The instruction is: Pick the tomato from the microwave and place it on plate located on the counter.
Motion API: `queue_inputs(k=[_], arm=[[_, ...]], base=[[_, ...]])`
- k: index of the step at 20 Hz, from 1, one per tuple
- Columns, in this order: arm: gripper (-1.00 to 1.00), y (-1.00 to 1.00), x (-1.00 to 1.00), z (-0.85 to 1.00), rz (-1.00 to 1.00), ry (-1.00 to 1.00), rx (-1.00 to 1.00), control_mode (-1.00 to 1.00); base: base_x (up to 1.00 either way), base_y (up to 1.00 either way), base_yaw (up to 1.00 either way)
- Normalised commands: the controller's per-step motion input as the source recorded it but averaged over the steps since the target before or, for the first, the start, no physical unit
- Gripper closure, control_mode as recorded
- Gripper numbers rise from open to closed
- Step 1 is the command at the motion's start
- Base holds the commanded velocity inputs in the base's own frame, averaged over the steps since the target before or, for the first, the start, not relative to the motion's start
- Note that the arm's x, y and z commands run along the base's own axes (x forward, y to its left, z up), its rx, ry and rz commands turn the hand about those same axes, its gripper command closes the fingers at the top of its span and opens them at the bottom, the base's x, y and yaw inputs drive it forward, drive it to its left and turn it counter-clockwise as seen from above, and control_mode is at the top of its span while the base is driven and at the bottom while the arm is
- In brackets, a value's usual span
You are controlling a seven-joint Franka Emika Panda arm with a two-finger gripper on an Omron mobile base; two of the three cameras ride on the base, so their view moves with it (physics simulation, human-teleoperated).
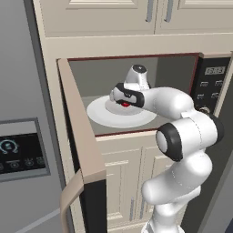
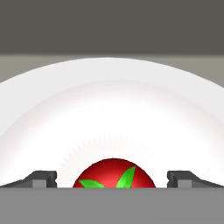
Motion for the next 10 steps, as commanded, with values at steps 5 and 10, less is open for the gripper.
queue_inputs(k=[5, 10], arm=[[-1.0, 0.0, 0.0, -0.07, 0.0, 0.0, 0.0, -1.0], [-1.0, 0.0, 0.0, -0.14, 0.0, 0.0, 0.0, -1.0]], base=[[0.0, 0.0, 0.0], [0.0, 0.0, 0.0]])
